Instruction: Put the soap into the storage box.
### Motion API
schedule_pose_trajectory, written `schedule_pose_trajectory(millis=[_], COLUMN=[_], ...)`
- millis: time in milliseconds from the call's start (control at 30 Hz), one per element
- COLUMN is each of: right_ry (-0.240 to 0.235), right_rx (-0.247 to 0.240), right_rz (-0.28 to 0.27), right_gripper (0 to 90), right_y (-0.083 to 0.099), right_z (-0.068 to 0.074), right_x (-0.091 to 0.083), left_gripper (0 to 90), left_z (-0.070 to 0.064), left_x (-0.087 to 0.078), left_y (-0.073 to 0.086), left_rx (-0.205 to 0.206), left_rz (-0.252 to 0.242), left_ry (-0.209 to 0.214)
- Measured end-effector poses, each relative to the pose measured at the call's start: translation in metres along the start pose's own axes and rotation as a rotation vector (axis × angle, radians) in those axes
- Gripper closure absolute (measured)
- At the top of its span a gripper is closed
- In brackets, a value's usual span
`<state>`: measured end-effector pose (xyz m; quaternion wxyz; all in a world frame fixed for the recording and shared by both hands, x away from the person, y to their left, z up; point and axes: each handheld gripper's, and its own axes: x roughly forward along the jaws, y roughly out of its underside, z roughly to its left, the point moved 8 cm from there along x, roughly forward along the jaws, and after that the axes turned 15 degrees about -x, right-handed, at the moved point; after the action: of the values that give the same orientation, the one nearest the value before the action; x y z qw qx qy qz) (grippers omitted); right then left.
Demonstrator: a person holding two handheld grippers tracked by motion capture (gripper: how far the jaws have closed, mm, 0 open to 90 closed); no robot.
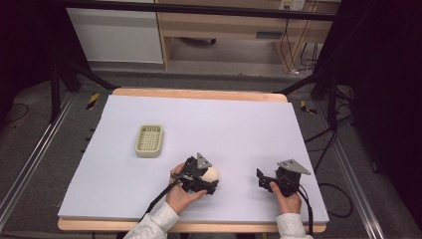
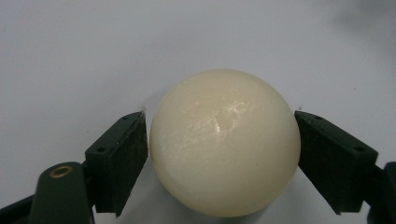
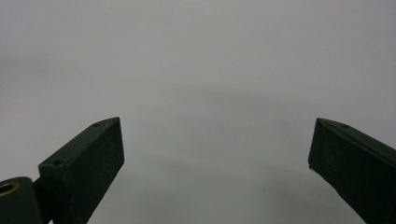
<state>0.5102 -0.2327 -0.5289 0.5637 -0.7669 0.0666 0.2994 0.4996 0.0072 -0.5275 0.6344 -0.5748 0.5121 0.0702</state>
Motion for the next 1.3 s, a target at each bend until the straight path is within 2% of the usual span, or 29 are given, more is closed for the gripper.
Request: schedule_pose_trajectory(millis=[233, 1300], right_ry=[0.0, 0.0], right_rx=[0.001, -0.001], right_rz=[0.0, 0.002], right_gripper=[3.9, 3.9], right_y=[0.0, 0.0], right_z=[0.0, 0.0003], right_x=[0.0, 0.0001], left_gripper=[22.9, 23.4], left_z=[-0.0004, -0.0002], left_x=[0.0023, 0.0037], left_y=[0.0011, 0.0031], left_rx=[0.0, -0.001], left_rz=[-0.003, -0.007], left_ry=[-0.004, -0.016])
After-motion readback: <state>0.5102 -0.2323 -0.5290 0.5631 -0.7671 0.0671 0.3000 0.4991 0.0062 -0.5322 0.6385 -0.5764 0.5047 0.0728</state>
